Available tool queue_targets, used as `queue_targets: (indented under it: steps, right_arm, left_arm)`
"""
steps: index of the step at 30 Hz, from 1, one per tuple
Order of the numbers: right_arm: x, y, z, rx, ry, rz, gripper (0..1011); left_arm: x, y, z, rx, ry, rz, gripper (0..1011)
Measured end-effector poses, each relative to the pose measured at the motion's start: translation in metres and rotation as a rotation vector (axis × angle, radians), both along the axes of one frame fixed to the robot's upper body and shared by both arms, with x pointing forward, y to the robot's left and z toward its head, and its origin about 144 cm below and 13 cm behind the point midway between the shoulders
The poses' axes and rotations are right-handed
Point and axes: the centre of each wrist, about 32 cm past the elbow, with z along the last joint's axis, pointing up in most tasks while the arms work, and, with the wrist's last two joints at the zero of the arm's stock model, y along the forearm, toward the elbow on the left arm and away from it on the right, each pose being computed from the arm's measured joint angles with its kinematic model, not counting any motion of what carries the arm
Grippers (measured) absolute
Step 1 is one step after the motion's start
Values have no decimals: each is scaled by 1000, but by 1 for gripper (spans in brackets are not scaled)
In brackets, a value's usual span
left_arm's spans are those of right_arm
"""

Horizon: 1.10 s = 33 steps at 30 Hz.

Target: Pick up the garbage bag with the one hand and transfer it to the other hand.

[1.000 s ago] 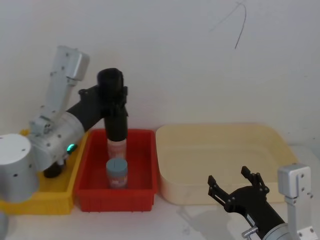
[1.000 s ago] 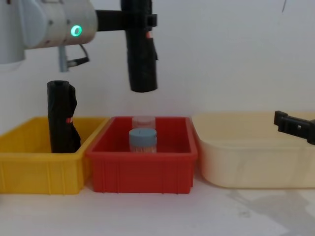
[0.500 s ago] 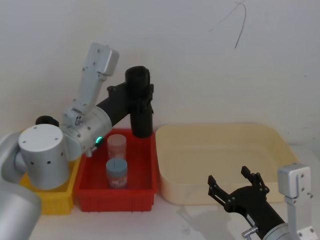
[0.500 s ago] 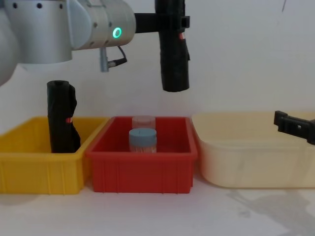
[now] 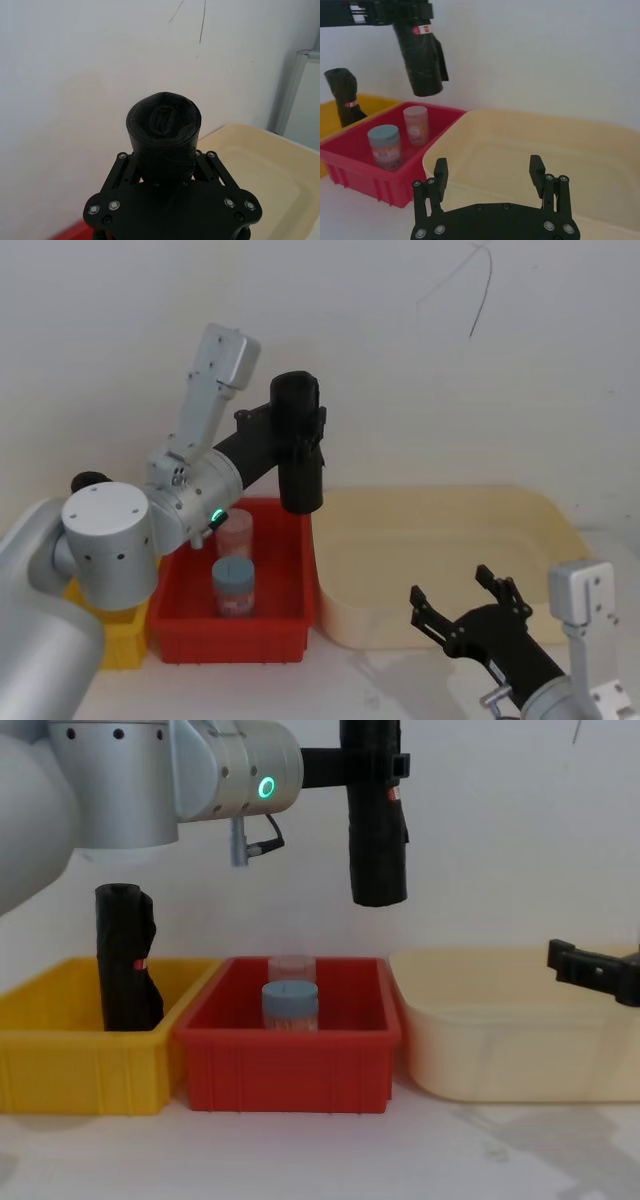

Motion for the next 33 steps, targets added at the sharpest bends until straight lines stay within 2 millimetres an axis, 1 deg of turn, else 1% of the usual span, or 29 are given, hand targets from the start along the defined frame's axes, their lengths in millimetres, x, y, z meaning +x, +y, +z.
queue_targets:
  steps: [7,12,18,22,33]
  right_arm:
    - [19,-1,14,-51,-3,57,1000]
    - [39,2,28,-92,-4,104,1000]
    - [56,8,42,-120,3,146,1000]
    - [65,12,52,-125,18,165,1000]
    - [77,22,65,-81,89,181,1000]
  left_arm:
    - [1,-3,0,0,0,-5,358]
    - [2,-3,0,2,2,-6,358]
    - [0,-1,3,13,19,-5,358]
    - [-1,0,4,22,33,-3,358]
    - [-3,2,7,32,52,1,358]
